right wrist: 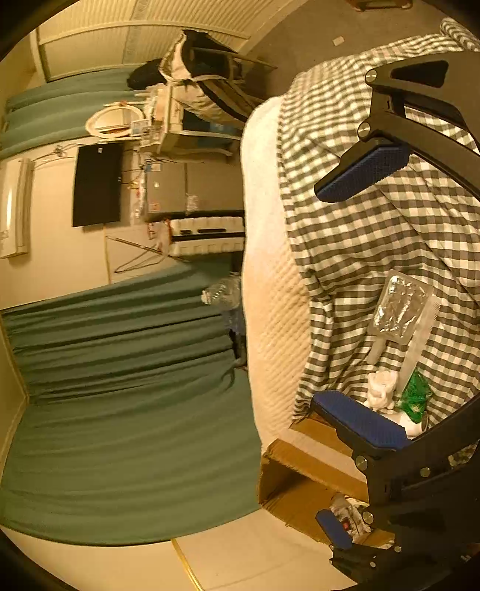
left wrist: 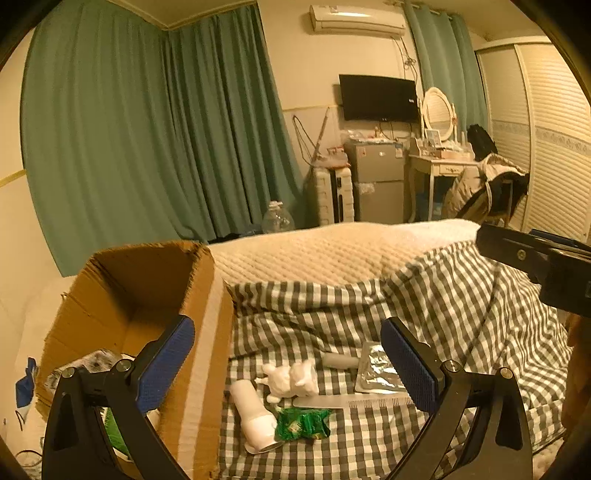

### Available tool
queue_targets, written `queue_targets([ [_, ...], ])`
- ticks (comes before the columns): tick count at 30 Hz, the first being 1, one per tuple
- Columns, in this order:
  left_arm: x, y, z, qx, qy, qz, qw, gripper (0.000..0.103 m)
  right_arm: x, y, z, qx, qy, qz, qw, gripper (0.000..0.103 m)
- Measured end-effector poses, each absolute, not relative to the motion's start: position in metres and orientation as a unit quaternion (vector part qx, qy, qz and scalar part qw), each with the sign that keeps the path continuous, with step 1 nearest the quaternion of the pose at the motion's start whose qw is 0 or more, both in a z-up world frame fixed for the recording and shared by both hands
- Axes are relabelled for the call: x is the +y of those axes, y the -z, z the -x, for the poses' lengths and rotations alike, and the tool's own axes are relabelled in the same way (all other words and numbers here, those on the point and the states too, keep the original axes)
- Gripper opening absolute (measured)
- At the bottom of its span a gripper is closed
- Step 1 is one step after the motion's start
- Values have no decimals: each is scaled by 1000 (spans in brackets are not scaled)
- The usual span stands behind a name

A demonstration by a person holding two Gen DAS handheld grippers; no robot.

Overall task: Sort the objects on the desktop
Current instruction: 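Move both grippers back toward the remaining items on the bedspread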

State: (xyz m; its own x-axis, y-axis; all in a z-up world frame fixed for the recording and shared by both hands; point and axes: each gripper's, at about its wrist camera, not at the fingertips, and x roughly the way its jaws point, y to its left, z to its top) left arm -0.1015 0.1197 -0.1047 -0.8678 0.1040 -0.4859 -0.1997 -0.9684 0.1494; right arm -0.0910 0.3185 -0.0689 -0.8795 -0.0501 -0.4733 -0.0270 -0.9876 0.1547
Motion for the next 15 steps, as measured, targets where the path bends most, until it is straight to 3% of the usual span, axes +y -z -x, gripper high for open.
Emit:
queue_targets([
  [15,133,168,128,113,-934,319,113,97,309,142,141,-50,935,-350,24,95],
])
